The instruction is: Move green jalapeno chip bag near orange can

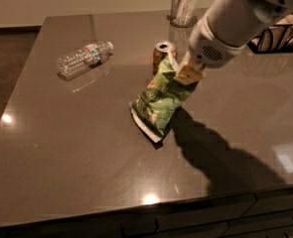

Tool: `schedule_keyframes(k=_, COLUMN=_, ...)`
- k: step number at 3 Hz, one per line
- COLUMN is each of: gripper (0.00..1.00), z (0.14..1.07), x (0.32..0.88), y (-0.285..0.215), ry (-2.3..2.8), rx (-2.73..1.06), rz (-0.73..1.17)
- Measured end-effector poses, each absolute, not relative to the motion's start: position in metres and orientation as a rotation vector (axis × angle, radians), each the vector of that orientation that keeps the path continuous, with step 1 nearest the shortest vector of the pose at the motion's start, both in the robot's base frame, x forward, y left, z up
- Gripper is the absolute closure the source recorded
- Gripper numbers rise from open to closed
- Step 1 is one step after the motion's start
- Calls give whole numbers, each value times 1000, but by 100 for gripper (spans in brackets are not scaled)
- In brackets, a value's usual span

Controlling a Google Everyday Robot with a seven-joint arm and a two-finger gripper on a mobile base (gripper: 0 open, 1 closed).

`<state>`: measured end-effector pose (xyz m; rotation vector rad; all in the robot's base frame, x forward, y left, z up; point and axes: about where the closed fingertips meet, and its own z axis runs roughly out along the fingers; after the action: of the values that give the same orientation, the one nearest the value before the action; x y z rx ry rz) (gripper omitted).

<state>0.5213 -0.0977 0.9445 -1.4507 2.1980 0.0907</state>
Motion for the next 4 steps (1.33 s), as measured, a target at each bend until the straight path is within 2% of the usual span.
schedule_keyframes(k=1, gripper=82, z=939, x=529, y=-127, ry=2253, rx=-1372, rz=48)
schedule_keyframes(k=2, gripper=60, z=934, x=529, y=-143, ry=2259, rx=-1332, rz=11)
schedule_keyframes(k=4, gripper=13, z=936, x=529, y=-140, ry=2253, rx=-1335, rz=9)
